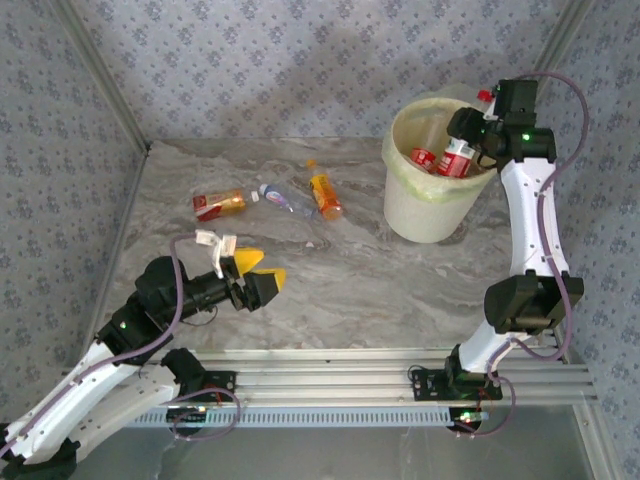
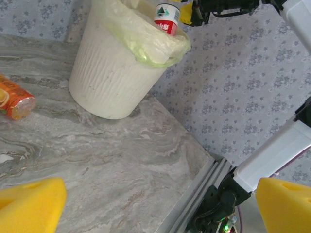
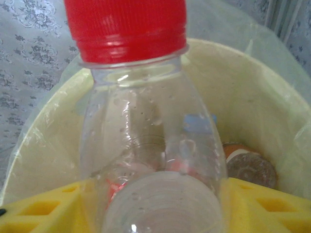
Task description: Put the plastic bottles in the bin
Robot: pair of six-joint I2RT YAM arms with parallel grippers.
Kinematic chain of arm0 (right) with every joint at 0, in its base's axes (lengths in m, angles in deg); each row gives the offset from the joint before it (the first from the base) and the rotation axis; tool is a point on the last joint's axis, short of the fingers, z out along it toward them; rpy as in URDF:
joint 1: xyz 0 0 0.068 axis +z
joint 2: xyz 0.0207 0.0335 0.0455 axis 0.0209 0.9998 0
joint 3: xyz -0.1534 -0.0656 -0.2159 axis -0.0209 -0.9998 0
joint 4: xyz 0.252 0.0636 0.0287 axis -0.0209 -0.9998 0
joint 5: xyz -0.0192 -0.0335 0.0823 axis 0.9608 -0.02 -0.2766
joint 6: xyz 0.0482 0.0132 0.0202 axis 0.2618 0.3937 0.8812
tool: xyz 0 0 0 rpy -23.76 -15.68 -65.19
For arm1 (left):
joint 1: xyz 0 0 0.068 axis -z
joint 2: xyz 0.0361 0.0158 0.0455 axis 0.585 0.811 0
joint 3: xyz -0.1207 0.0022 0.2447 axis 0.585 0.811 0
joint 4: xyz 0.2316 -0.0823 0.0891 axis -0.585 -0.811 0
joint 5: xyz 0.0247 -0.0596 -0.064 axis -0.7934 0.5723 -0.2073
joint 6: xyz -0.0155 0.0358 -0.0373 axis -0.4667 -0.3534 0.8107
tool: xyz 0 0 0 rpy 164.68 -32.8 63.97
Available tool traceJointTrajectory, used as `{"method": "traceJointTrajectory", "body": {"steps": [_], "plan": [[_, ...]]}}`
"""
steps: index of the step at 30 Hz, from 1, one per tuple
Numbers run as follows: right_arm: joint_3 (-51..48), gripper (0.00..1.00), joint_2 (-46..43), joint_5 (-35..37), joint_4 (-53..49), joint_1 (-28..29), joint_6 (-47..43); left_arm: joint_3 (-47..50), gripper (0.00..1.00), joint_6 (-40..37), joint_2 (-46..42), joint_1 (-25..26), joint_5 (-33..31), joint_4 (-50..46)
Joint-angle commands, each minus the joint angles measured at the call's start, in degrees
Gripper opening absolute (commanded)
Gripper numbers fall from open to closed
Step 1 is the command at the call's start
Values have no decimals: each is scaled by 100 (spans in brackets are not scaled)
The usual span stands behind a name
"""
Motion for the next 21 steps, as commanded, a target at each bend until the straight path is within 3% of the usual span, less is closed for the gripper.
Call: {"method": "traceJointTrajectory", "body": {"steps": [1,7,12,21], "plan": [[-50,76,18,-144,-165,-29,96,-72,100,-29,52,23,-77,-78],[188,88,-114,-50,-327,-62,35,-132,100,-24,140,23,-90,-134],[264,89,-326,-28,-432,-66,-53,-152,100,-36,202,21,-210,-199],[-1187,91,-1752,-346,251,75,-143,-496,100,-328,703,23,-851,-829]]}}
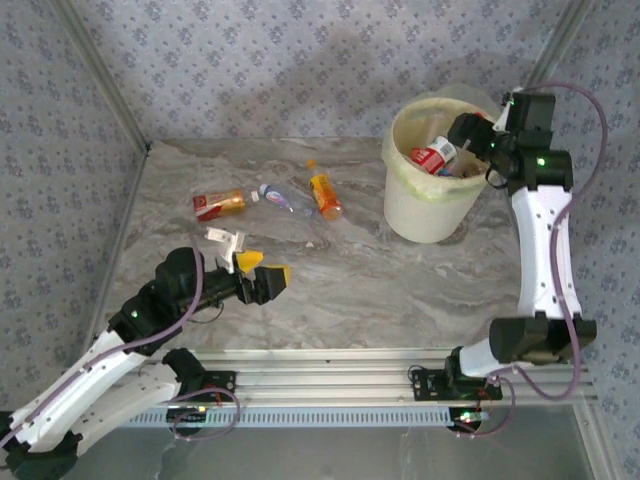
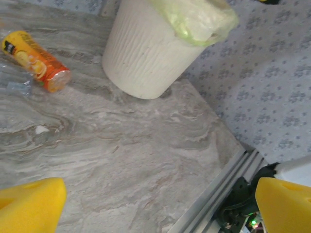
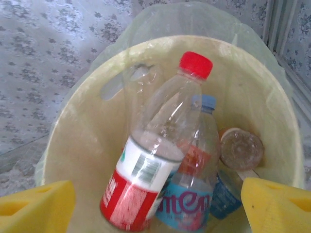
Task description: Put the plastic bottles in the bin
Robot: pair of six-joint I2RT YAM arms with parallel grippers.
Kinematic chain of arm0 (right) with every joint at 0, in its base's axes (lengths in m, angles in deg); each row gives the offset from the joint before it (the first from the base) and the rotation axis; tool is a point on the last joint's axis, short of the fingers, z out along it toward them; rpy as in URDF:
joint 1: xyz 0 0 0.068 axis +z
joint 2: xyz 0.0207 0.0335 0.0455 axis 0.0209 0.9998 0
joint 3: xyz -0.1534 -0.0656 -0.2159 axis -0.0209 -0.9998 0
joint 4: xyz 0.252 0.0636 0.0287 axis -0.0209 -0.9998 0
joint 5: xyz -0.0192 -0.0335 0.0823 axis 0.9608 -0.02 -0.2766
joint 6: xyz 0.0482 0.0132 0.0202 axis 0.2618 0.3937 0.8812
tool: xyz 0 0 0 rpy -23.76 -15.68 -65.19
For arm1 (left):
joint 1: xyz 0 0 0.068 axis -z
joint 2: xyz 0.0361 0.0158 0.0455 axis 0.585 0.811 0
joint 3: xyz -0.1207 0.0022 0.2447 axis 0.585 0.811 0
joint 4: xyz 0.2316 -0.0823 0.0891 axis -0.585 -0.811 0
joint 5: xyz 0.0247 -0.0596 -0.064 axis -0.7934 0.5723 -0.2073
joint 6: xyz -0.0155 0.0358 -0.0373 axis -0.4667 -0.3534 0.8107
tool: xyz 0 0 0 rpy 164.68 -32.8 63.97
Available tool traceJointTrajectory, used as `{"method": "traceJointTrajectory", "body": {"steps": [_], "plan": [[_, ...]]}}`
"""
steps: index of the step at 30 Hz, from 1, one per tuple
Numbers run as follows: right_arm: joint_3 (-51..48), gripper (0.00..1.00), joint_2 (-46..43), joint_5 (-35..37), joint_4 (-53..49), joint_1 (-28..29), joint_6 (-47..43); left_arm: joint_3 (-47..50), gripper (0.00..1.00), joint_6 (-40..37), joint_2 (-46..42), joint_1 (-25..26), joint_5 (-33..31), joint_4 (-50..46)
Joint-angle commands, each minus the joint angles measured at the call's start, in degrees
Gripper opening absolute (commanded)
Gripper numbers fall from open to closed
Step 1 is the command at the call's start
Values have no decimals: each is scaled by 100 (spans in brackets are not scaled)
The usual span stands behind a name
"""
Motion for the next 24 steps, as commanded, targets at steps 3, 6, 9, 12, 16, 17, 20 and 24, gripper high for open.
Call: {"method": "traceJointTrajectory", "body": {"steps": [3,6,9,12,16,17,20,24], "plan": [[-1120,92,-1092,-447,517,202,-109,-475,100,-233,423,17,-570,-393],[-1841,94,-1726,-683,643,386,-67,-616,100,-179,793,20,-792,-421],[-2547,96,-2385,-937,780,600,56,-798,100,-100,1244,2,-947,-446],[-3213,97,-2981,-1263,896,785,194,-1050,100,44,1829,-113,-957,-477],[-4030,100,-3654,-1662,999,1064,329,-1459,100,250,2613,-405,-857,-525],[-4185,100,-3775,-1769,1028,1128,342,-1573,100,293,2814,-491,-847,-544],[-4575,100,-4029,-1948,1049,1310,372,-1957,100,430,3419,-771,-823,-648],[-4945,100,-4238,-1898,948,1548,419,-2632,100,371,4276,-1043,-696,-796]]}}
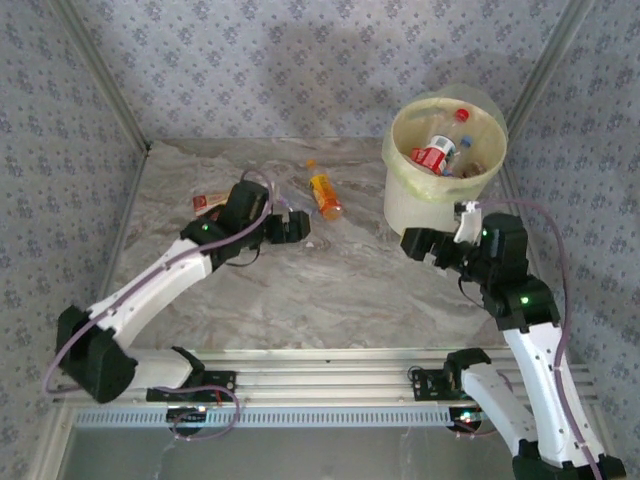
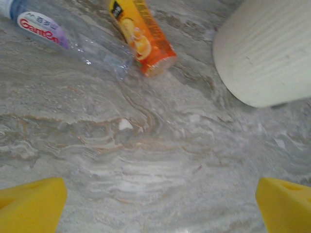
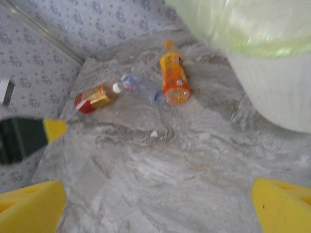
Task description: Put the plastic bottles in the bin
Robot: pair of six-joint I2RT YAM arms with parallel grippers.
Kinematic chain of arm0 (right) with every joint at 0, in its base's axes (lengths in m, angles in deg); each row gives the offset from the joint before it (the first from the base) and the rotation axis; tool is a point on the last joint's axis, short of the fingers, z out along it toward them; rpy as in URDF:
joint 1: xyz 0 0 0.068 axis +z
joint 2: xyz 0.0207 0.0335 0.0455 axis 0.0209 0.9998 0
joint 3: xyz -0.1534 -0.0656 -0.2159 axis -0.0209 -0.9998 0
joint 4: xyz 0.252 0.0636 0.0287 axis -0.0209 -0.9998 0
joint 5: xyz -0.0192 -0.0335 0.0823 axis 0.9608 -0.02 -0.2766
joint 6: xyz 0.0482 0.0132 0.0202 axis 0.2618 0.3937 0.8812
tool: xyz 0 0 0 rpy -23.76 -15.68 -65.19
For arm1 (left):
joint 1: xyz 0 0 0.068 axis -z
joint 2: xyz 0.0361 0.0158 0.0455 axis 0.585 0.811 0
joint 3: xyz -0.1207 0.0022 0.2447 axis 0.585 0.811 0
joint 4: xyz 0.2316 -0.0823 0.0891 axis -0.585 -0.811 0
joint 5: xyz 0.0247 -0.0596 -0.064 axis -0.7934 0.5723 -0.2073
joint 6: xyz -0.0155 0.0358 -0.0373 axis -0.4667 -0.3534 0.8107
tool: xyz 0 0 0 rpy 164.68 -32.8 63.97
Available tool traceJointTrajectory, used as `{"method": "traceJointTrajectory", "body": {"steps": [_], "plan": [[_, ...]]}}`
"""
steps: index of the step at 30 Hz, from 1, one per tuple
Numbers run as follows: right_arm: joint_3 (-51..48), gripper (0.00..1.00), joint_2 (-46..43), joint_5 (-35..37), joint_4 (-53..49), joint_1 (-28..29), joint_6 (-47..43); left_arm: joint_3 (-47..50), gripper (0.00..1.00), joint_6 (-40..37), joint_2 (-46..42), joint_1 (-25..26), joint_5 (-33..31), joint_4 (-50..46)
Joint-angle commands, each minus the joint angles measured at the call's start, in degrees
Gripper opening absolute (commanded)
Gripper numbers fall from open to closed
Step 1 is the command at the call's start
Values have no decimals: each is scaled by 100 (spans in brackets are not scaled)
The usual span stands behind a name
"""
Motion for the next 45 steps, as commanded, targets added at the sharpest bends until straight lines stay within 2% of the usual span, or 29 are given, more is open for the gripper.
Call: {"method": "traceJointTrajectory", "body": {"steps": [1,3,8,12,17,21,26,38,45], "plan": [[-263,100,-168,-135,29,189,102,-671,100,-32,608,-150,78,-216],[-375,100,-247,-51,-1,284,137,-1104,100,-63,1108,-247,-5,-447],[-574,100,-406,61,-4,496,244,-2271,100,403,2431,-565,-131,-1320],[-616,100,-485,172,-59,643,285,-2931,100,882,3193,-665,-278,-1627],[-697,100,-583,299,-94,810,363,-3714,99,1336,4081,-791,-93,-1780],[-750,100,-657,382,-168,903,402,-4040,94,1650,4551,-865,-39,-1710],[-736,100,-710,479,-282,985,393,-4152,90,1951,4922,-974,43,-1546],[-706,100,-731,577,-401,1048,361,-4217,86,2102,5365,-974,206,-1246],[-723,100,-706,606,-380,1056,369,-3999,76,2150,5382,-981,232,-1033]]}}
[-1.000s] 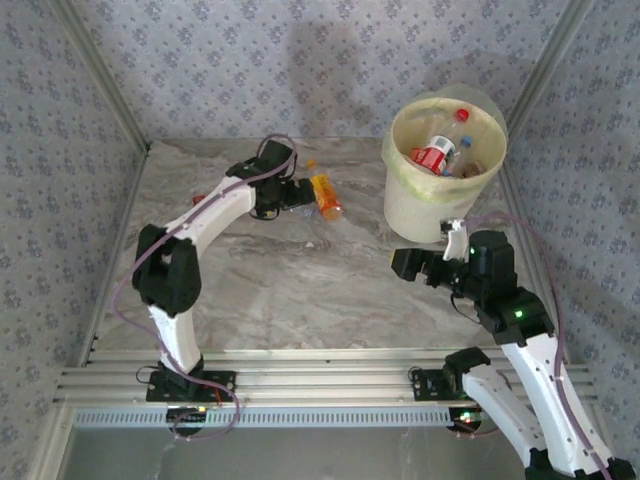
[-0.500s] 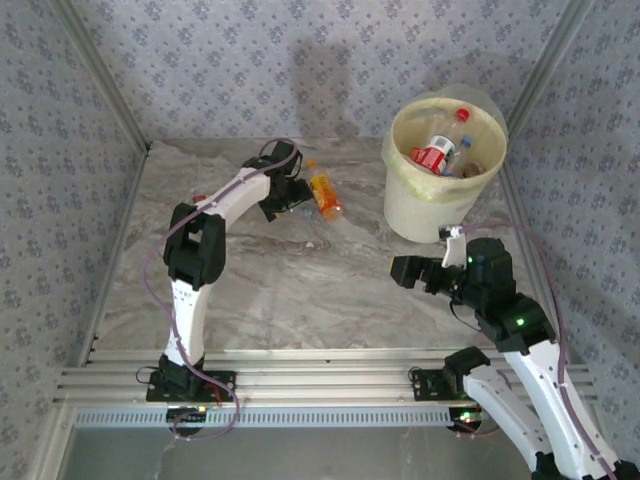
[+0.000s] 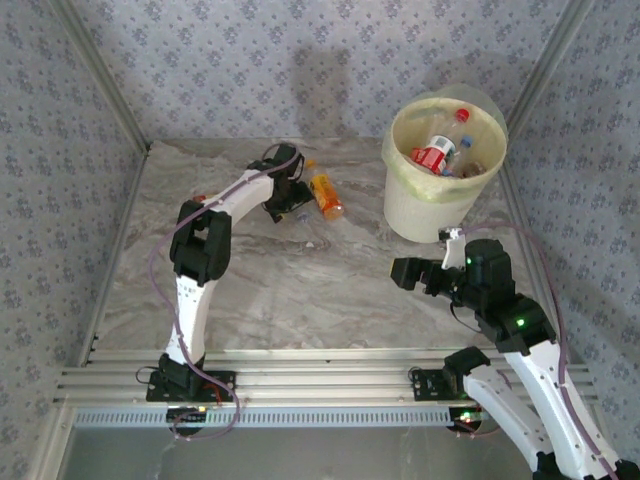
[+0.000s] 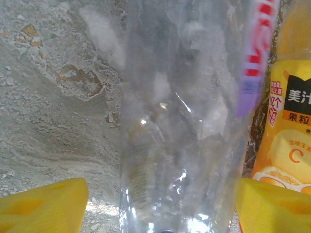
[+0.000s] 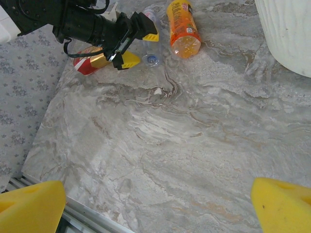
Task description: Put the plastic bottles in the bin
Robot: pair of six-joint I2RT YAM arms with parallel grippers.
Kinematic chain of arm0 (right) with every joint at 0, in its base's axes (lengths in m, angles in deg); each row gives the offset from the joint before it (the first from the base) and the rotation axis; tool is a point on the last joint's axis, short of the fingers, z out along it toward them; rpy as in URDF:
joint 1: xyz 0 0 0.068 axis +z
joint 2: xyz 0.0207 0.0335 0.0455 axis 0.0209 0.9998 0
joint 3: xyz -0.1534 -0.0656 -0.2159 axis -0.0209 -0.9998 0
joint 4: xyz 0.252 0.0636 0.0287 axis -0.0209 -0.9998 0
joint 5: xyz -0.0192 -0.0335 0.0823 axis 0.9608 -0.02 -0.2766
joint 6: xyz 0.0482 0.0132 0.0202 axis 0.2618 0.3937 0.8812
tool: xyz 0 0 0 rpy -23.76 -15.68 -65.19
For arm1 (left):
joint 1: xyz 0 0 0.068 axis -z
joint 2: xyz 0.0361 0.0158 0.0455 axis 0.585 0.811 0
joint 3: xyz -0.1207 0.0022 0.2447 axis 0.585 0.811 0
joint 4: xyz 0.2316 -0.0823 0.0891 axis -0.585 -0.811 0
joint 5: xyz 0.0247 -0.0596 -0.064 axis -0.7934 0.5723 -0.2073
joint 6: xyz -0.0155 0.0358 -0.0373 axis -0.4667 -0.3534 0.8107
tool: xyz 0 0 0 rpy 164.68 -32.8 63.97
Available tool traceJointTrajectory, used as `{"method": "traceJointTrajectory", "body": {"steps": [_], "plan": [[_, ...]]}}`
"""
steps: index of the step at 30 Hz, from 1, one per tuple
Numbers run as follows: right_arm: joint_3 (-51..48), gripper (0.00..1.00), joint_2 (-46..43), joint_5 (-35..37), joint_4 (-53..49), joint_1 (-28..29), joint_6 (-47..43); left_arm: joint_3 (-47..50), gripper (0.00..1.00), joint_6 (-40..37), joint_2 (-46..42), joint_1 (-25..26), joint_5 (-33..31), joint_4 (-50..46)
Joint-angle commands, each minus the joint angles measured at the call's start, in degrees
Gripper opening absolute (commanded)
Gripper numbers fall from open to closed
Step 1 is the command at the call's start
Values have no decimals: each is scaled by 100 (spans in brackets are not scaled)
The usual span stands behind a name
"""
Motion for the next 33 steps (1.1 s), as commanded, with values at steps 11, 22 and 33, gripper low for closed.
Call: {"method": "traceJointTrajectory", "body": {"steps": [11,22,33], "plan": [[-73,100,-31,156,-14,116,143,953,56,33,-419,4,84,683],[-473,99,-69,-204,844,209,890,2846,53,-938,-2038,57,508,1933],[-599,99,217,-755,2115,376,1694,4944,57,-2301,-4109,402,1877,3030]]}}
